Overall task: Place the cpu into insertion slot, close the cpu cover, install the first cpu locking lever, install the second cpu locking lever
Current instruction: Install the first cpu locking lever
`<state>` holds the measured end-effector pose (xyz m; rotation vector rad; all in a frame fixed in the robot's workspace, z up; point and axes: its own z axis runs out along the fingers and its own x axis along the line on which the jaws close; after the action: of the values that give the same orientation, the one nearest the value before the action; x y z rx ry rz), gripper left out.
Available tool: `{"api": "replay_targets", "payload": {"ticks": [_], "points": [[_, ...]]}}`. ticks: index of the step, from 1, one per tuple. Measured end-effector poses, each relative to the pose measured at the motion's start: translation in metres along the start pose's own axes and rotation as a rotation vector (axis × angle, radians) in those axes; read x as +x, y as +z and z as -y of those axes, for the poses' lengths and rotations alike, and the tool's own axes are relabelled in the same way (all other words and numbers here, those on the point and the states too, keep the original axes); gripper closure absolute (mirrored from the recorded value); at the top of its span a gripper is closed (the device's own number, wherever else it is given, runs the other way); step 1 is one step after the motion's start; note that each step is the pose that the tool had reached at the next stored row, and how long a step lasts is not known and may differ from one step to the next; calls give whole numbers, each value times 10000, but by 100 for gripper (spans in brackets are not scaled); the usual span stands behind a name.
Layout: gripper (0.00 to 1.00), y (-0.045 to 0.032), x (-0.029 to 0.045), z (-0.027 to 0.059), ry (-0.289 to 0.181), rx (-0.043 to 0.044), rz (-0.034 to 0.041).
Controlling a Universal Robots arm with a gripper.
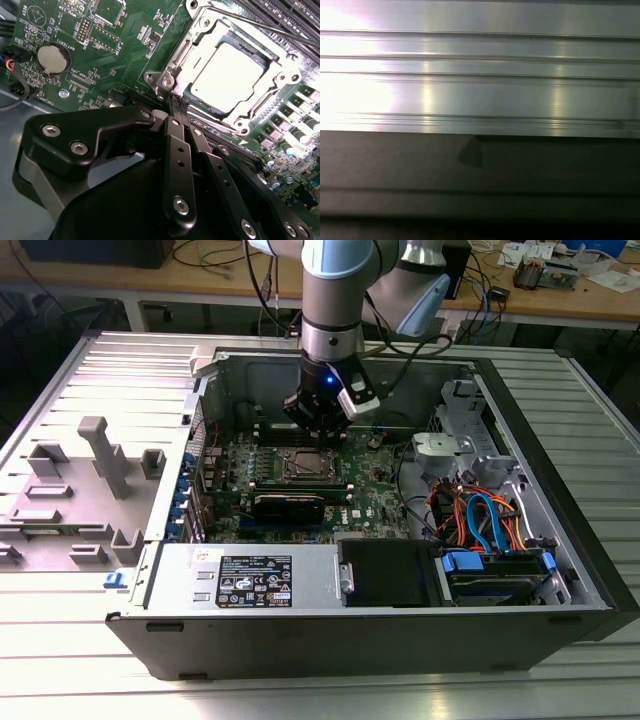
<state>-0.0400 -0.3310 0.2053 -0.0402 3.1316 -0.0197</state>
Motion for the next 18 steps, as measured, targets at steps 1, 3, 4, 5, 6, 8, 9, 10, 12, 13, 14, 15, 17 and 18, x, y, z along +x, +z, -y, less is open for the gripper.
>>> {"api": "replay_targets", "payload": {"ticks": [1,3,4,5,6,8,9,10,12,13,14,15,17,18], "points": [[89,-8,0,0,-1,0,0],[89,-25,-1,0,-1,0,-2],[89,-28,-2,0,-2,-2,-3],[89,-29,-3,0,-1,-3,-4],[89,-29,-4,0,-1,-4,-6],[89,-30,-7,1,-3,-1,-17],[89,-31,-9,1,0,0,-26],[89,-31,-12,9,3,0,-46],[89,-30,-13,22,2,-1,-61],[89,-30,-13,29,3,-2,-69],[89,-29,-14,32,3,-4,-74],[89,-29,-14,33,4,-3,-77],[89,-29,-14,33,5,-2,-79],[89,-30,-15,33,3,-2,-80]]}}
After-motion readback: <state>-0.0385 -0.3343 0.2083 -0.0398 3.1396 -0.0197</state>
